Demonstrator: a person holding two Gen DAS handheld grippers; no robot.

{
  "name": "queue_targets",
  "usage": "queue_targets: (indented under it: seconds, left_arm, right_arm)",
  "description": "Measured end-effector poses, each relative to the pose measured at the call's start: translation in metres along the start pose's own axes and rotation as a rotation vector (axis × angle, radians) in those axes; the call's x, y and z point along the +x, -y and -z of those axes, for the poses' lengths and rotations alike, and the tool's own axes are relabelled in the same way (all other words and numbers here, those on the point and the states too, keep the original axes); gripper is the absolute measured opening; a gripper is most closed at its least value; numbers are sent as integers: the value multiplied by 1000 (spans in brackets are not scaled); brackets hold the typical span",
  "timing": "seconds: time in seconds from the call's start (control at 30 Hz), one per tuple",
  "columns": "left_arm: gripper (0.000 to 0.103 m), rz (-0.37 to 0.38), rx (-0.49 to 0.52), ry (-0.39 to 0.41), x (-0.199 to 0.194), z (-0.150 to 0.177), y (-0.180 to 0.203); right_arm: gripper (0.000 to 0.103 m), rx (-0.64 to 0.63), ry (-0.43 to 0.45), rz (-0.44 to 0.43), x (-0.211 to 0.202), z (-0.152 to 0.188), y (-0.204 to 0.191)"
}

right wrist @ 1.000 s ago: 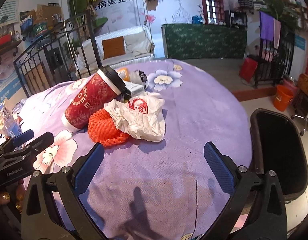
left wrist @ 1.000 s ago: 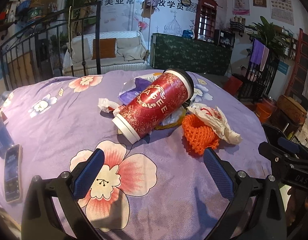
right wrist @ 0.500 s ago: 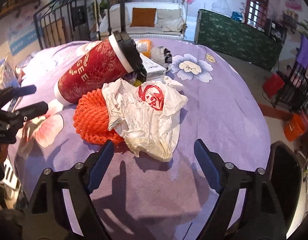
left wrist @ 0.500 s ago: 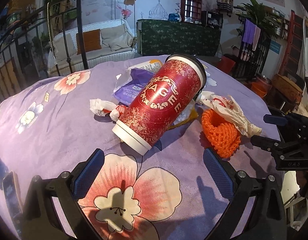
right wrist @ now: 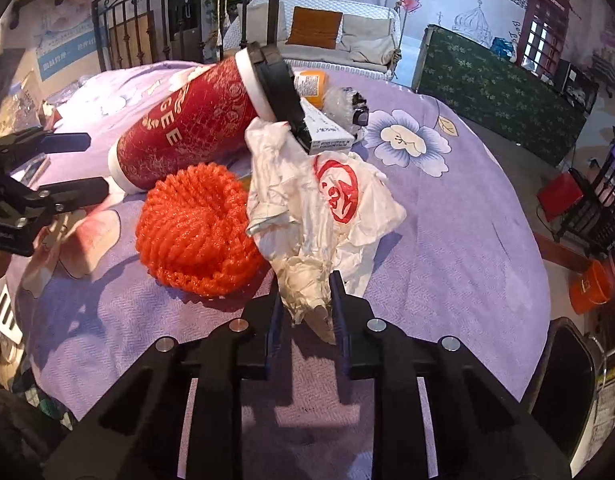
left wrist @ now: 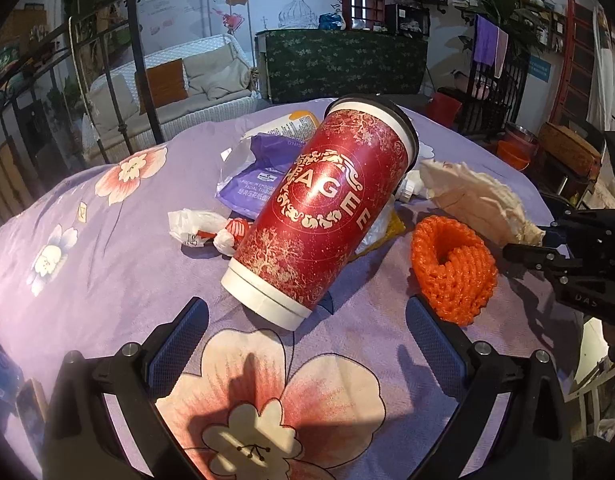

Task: Collect trash
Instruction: 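Grasp the red coffee cup with the left tool while the right tool grasps the white plastic bag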

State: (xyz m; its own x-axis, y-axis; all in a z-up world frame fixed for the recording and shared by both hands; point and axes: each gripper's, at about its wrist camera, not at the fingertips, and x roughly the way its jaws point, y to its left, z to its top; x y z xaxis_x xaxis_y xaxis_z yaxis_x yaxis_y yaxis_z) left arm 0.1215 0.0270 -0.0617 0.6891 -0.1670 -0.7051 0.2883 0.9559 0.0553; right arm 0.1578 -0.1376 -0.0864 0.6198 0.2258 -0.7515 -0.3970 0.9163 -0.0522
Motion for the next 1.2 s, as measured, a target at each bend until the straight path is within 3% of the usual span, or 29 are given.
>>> queue_targets:
  seconds: [0.2,0.3,0.6,0.67,0.73,0.9,1.2]
  left_arm:
    - [97,-3,77,3,12,-32,1]
    - [97,45,106,-7,23,-54,2]
    - [97,78,224,-128,70,-89,23]
    - [95,63,255,-154,81,-91,29]
    - [86,55,271,-168,89,-92,32]
    - [85,53,229,-162,90,-93,30]
    - [83,49,159,-66,65,-88,25]
  right_arm:
    - [20,49,50,3,-22,0,2]
    - [20,67,68,16,-32,1,1]
    - [20,126,73,-3,-38,6,0]
    - [20,131,71,-3,-37,7,1]
    - [20,138,68,-7,-37,8,0]
    - [20,142,75,4,-36,10,1]
    - [20,145,94,11,-39,10,1]
